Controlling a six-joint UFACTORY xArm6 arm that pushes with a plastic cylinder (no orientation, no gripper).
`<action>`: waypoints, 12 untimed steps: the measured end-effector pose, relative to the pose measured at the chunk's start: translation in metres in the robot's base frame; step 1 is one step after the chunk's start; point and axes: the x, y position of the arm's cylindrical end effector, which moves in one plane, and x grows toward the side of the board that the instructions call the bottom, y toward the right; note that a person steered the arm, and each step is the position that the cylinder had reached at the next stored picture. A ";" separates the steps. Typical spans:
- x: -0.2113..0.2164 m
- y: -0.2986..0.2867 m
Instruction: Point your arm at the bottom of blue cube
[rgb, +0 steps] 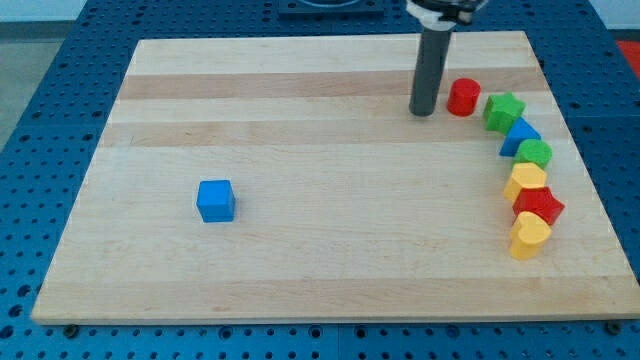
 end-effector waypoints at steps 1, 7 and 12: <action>-0.009 0.020; 0.067 -0.028; 0.178 -0.205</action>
